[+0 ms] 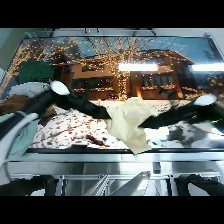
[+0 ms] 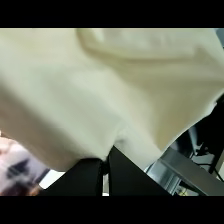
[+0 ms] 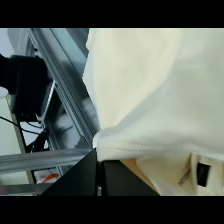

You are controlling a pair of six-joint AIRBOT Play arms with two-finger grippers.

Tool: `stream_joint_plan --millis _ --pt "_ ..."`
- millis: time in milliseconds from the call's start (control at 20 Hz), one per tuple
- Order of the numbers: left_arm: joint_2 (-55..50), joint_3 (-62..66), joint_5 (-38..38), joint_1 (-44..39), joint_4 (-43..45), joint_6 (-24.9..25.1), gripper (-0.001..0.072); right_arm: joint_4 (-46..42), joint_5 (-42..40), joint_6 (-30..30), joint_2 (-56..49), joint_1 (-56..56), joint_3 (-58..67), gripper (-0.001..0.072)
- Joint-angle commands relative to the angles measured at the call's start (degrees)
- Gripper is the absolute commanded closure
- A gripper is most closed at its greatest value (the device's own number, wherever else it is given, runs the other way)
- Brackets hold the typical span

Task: Fold the shirts.

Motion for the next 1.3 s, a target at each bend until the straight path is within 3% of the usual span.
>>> stream_joint_plan --millis 0,250,400,500,600,800,950,1050,1100,1150,1200,1250 --pt "15.1 7.7 -6.1 6.1 -1.1 -2.6 0.0703 2.3 3.7 4.9 11.6 -6.0 12.9 0.0688" --pt "36.2 20.6 -5.6 12.2 -1.4 -6.3 0.0692 4.6 -5.8 6.3 29.0 -8.4 28.7 0.0688" --pt "38.1 30.9 -6.7 14.6 -1.4 -9.8 0.0692 2.1 -15.6 6.3 35.1 -8.5 33.3 0.0688" --pt "34.0 37.9 -12.7 17.2 -0.9 -10.8 0.0692 -0.3 -19.3 6.3 35.1 -8.5 33.9 0.0688" --pt "28.0 40.4 -18.8 18.4 -0.9 -11.6 0.0691 -0.3 -16.9 7.9 29.9 -8.4 33.9 0.0688" --pt "11.7 33.5 -21.9 17.5 6.1 -10.9 0.0691 -1.4 -11.1 9.4 11.5 -4.4 30.1 0.0687" --pt "-4.3 27.8 -21.1 18.1 8.0 -3.5 0.0693 -3.5 -14.4 9.4 -4.7 -2.9 25.0 0.0688" --pt "-15.2 27.6 -16.9 18.5 7.9 -1.9 0.0691 -3.5 -20.6 8.9 -15.6 -2.8 23.7 0.0687" --pt "-20.6 29.7 -15.6 18.7 7.9 -1.9 0.0605 -3.3 -24.5 8.6 -19.9 -3.1 23.8 0.0687" --pt "-25.0 32.8 -15.6 19.1 7.6 -2.0 0.033 -3.3 -27.2 8.5 -23.3 -3.8 24.5 0.0584" --pt "-28.6 36.7 -16.0 19.8 7.5 -2.8 0.0032 -3.4 -27.4 8.6 -25.6 -4.8 26.1 0.0338" --pt "-30.9 40.2 -16.8 20.7 7.5 -4.3 -0.0013 -4.1 -26.1 8.6 -26.7 -6.4 28.0 0.0279"
